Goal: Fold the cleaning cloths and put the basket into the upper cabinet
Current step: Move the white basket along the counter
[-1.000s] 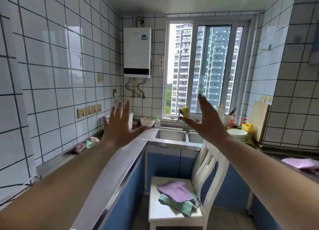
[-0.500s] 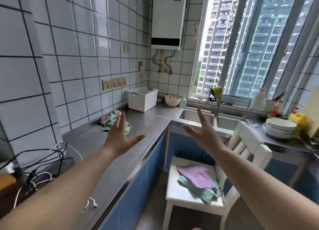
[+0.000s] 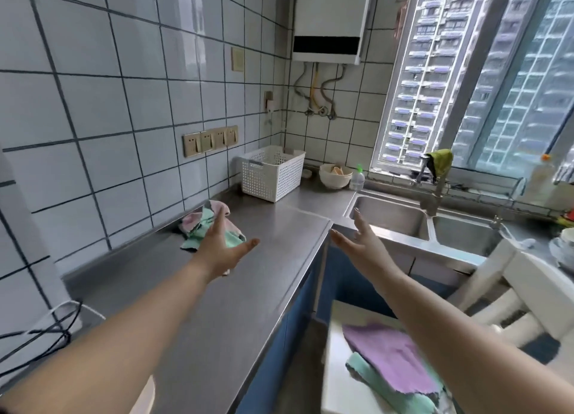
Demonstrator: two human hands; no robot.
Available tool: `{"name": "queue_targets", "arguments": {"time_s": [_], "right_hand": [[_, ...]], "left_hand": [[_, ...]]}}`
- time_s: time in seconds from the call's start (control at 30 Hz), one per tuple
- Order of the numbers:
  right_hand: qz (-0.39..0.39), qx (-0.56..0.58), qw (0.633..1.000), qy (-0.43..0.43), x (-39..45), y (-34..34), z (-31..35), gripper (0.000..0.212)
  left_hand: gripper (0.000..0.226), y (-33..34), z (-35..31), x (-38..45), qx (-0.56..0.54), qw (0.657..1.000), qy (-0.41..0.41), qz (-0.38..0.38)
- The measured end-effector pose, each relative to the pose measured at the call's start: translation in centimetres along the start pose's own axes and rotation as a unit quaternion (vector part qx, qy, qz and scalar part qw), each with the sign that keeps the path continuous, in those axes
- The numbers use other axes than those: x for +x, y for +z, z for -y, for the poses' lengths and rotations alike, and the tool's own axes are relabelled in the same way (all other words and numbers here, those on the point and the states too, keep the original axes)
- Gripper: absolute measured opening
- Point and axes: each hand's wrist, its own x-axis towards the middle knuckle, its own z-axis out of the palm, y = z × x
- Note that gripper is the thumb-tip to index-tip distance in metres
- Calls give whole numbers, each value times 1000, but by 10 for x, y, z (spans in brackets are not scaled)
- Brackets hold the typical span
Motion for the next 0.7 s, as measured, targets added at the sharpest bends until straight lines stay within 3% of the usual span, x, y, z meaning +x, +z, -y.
{"name": "queue_targets", "arguments": {"time_s": [0.13, 0.27, 0.4, 0.57, 0.7], "right_hand": [[7, 25, 999, 18, 59, 11, -8, 104], [11, 47, 999, 25, 130, 23, -23, 88], [17, 80, 996, 30, 220, 38, -48, 88], [32, 99, 992, 65, 349, 59, -72, 88], [47, 85, 994, 43, 451, 78, -87, 83]], "left_hand": [[110, 10, 7, 51, -43, 999, -29, 17], [137, 20, 13, 115, -62, 997, -55, 7], [105, 41, 28, 190, -85, 994, -71, 10], [110, 57, 50, 303, -81, 991, -106, -2], [106, 66, 70, 397, -70, 990, -124, -15]]}}
